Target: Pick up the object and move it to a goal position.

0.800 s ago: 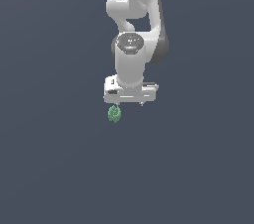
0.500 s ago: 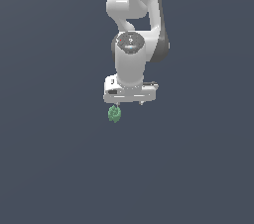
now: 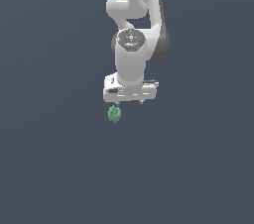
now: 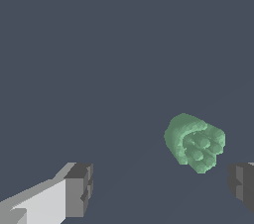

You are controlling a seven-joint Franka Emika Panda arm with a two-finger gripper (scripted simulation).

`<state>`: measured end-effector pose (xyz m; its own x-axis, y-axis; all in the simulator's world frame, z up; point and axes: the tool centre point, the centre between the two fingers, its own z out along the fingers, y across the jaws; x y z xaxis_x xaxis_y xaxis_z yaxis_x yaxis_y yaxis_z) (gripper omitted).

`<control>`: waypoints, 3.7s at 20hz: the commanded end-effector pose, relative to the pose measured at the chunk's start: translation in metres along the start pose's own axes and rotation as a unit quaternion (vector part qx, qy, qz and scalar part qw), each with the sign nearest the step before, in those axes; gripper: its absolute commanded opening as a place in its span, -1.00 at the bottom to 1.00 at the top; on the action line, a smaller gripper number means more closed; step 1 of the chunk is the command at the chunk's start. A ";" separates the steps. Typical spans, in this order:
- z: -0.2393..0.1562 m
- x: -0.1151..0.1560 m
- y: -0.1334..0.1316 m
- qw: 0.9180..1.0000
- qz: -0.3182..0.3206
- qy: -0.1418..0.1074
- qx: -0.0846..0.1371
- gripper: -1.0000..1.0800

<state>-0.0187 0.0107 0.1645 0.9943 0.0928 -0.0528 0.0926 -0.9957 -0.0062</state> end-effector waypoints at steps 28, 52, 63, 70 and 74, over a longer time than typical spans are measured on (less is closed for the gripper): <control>0.022 -0.007 0.034 0.970 -0.242 0.010 -0.005 0.92; 0.044 -0.017 0.068 0.872 -0.490 0.020 -0.015 0.92; 0.046 -0.019 0.072 0.853 -0.522 0.021 -0.016 0.92; 0.060 -0.018 0.072 0.853 -0.521 0.021 -0.016 0.92; 0.081 -0.018 0.072 0.853 -0.522 0.021 -0.016 0.92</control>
<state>-0.0337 -0.0625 0.0922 0.3716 0.9284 0.0002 0.9284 -0.3716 0.0002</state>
